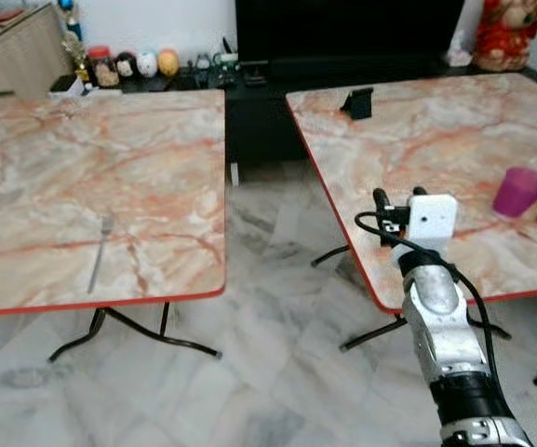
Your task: Setting the table
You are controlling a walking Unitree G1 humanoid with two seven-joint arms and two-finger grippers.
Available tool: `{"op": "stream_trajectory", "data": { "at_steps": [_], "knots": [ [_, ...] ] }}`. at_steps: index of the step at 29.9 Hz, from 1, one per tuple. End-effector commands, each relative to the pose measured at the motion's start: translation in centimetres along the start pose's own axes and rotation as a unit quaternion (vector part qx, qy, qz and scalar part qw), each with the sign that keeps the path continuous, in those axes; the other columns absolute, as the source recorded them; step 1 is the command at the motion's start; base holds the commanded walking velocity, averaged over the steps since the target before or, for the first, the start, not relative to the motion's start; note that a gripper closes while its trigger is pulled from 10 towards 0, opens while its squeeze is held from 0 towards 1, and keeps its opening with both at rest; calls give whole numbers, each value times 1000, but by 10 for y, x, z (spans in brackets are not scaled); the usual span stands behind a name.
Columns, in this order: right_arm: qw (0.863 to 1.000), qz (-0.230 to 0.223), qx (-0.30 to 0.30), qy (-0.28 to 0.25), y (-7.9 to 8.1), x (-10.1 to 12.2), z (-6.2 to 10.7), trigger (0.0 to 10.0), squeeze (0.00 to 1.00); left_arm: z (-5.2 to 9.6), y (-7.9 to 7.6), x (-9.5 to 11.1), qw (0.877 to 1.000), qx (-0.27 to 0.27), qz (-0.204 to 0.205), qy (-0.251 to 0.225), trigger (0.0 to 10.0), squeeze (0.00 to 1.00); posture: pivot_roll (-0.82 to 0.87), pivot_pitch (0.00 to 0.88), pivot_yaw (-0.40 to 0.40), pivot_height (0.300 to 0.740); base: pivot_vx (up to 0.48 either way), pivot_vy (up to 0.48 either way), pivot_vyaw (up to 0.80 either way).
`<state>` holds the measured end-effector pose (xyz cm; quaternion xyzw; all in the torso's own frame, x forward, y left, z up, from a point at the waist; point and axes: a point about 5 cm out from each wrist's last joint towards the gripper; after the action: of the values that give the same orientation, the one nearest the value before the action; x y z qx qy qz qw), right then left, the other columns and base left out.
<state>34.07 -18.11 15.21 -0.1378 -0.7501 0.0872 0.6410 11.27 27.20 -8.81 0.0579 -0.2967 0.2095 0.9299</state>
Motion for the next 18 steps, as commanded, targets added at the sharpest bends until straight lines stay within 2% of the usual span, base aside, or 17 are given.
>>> {"op": "stream_trajectory", "data": {
  "at_steps": [1,12,18],
  "knots": [
    [1000,-8,12,-16,9,10,-4,10000,0,2,5,-2,1000,6,-4,4,10000,0,-27,0,4,740,0,364,0],
    [1000,-11,9,-16,9,8,-3,10000,0,2,6,-2,1000,5,-13,5,10000,0,-28,0,18,740,0,366,0],
    [999,-18,17,-22,18,11,-4,10000,0,1,5,0,1000,4,-18,2,10000,0,-15,0,16,740,0,366,0]
  ]
}}
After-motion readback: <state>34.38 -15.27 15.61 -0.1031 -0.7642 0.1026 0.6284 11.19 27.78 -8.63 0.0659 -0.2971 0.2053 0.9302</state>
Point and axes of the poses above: a point about 5 cm out from each wrist's last joint towards the gripper, its own z axis pointing back from the gripper into the wrist, its own x axis along the axis of the wrist's last joint, y = z × x, and after that the axes turned 11 degrees about z, right-handed
